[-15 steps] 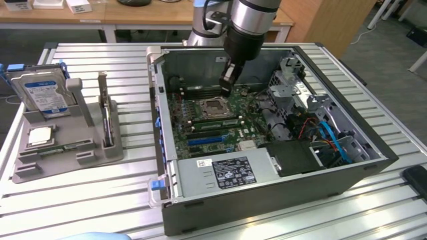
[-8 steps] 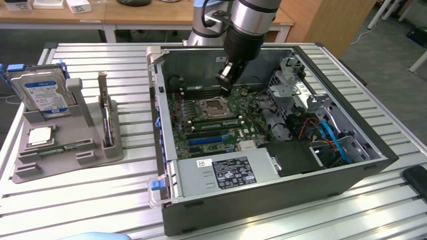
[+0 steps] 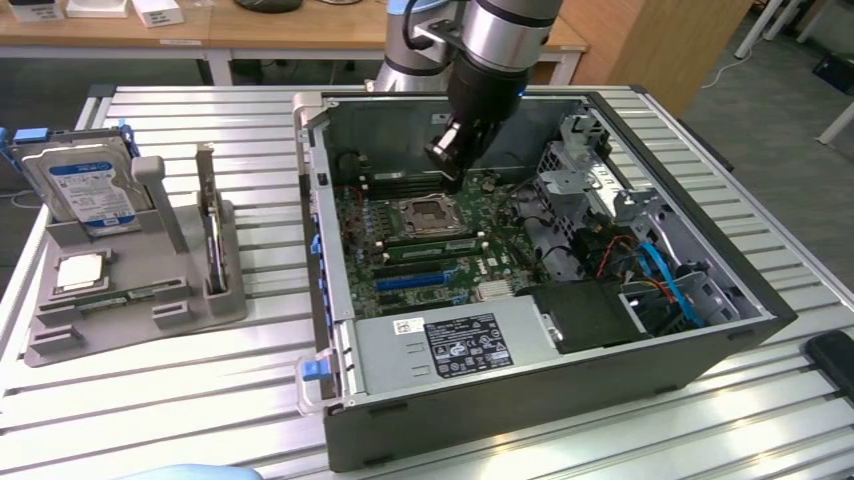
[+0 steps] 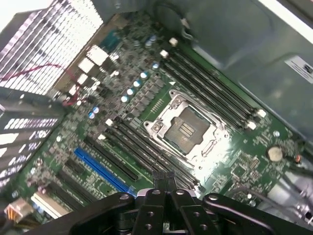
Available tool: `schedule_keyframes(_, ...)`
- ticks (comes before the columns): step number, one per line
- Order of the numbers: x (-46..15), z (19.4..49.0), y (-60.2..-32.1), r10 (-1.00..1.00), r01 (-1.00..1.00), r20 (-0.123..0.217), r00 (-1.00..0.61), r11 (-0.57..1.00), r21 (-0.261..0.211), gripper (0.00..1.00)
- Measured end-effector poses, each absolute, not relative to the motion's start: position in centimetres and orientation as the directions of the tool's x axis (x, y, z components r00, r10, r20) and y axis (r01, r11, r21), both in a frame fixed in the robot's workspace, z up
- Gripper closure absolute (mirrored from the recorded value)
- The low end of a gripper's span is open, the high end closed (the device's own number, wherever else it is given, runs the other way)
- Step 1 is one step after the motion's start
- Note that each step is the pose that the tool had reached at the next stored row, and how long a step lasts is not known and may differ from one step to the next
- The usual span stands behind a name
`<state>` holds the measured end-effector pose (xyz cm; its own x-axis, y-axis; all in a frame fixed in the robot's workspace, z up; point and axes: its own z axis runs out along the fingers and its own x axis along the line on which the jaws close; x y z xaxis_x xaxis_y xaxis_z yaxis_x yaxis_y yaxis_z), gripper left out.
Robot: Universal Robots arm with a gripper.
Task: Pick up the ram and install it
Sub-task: 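Press down the ram until it locks into place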
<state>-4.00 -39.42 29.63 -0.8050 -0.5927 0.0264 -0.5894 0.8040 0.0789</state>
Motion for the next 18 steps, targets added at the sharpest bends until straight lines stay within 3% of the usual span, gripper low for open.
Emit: schedule_keyframes(18,-4.00,29.48,-39.42,-0.306,-0.303,0.026,-0.952,0.950,0.079,0.90)
